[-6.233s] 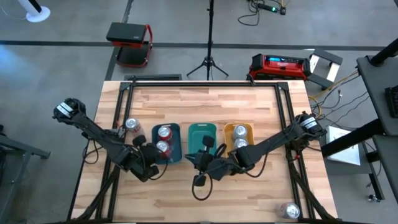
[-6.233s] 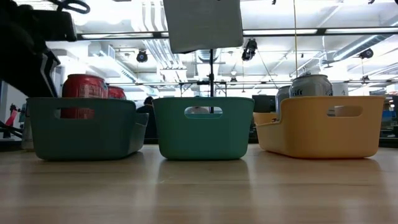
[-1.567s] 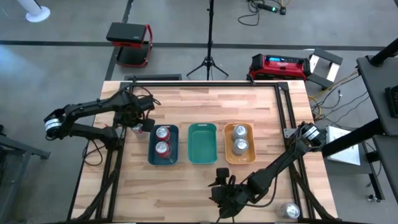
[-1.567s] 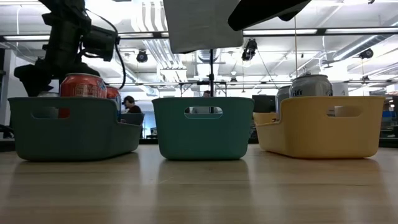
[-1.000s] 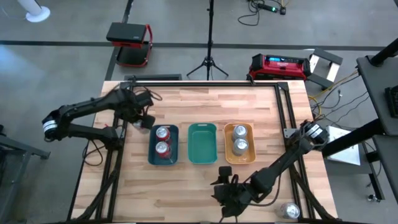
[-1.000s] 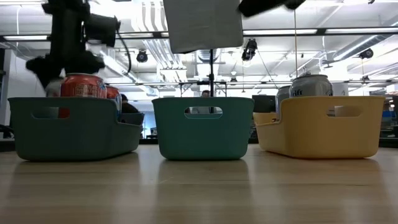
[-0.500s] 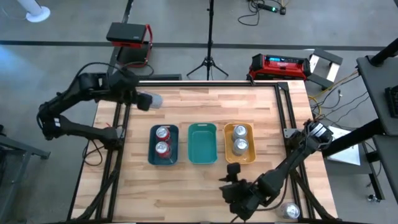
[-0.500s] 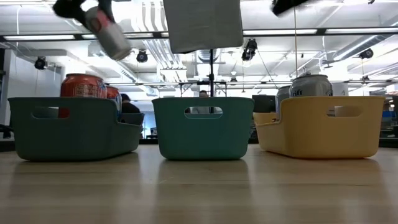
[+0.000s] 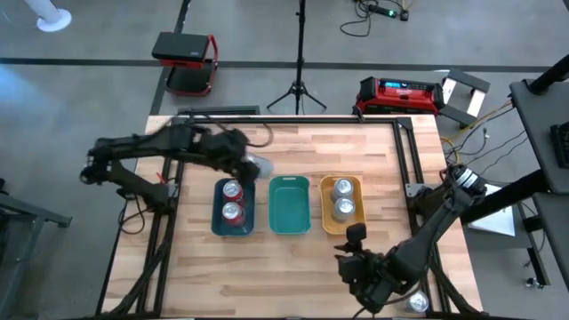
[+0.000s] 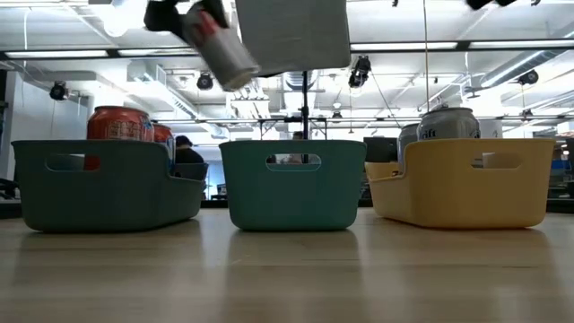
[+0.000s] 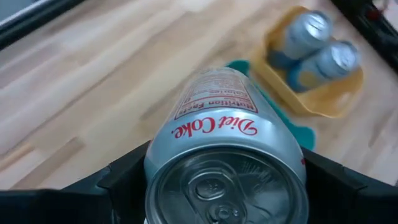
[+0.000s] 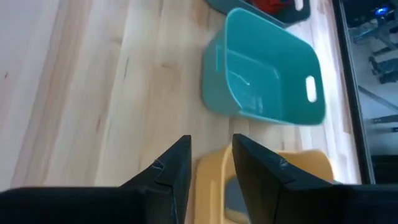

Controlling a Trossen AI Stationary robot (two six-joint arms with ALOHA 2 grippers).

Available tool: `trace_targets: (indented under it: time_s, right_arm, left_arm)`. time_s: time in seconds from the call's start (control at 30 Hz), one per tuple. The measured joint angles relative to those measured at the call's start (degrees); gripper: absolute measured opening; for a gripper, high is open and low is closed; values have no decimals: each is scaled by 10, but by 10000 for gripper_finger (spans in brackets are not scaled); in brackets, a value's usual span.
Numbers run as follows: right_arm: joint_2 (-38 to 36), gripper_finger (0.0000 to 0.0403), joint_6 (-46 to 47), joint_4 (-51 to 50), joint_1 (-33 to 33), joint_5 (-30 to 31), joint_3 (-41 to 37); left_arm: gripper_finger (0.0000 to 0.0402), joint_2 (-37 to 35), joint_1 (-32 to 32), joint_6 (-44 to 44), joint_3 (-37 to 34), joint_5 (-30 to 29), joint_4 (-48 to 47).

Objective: Sort soda cans
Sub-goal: Put the left red-silver soda can into the green bin

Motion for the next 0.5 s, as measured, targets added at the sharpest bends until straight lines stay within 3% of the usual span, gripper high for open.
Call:
trace_targets:
  time_s: [0.17, 0.5]
  right_arm:
    - [-20, 100, 42, -50, 9, 10, -9]
    - [-28, 70, 180, -59, 10, 7, -101]
  left_arm:
    - [292, 104, 0, 54, 81, 4, -35]
    - [293, 281, 0, 151, 221, 23, -71]
